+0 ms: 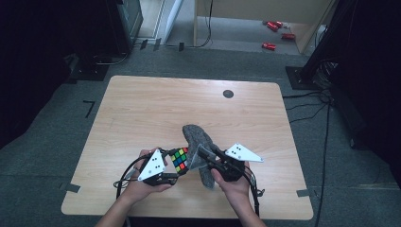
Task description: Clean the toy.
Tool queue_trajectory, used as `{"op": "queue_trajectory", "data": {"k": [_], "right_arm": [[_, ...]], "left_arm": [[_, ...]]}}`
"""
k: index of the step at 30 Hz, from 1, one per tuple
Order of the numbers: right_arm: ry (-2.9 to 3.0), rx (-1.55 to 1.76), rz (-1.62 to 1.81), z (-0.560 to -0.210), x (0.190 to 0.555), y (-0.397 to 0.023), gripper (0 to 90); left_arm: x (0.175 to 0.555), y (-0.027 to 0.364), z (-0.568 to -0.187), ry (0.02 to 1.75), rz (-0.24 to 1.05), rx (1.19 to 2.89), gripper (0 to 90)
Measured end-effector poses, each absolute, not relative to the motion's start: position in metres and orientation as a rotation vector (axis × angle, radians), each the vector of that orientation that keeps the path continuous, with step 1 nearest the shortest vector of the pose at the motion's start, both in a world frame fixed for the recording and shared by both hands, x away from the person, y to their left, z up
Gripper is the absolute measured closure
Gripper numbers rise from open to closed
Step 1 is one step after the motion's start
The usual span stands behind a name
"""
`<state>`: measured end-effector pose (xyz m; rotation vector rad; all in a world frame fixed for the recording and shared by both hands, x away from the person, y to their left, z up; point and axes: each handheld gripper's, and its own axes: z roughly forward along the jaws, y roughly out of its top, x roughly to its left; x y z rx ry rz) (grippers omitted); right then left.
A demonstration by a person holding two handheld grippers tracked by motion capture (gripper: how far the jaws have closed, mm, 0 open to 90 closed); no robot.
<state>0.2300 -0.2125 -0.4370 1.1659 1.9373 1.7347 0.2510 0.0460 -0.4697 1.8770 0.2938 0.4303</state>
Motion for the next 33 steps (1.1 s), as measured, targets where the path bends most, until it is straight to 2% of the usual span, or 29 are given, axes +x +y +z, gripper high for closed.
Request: {"op": "queue_trajectory", "data": {"k": [5, 12, 21, 33], "right_arm": [[1.985, 1.095, 1.729, -0.439, 0.226, -0.200, 67.2], [2.006, 1.212, 1.633, -0.458, 0.242, -0.214, 67.3], [1.917, 1.390, 1.735, -0.465, 0.251, -0.233, 67.7], [2.059, 1.213, 1.850, -0.471, 0.244, -0.209, 71.6]], "left_arm": [[0.250, 0.046, -0.469, 0.288, 0.440, 1.887, 35.2], [0.251, 0.047, -0.469, 0.305, 0.439, 1.873, 35.2], [0.256, 0.061, -0.463, 0.385, 0.415, 1.748, 35.2], [0.259, 0.068, -0.460, 0.426, 0.366, 1.668, 35.2]]}}
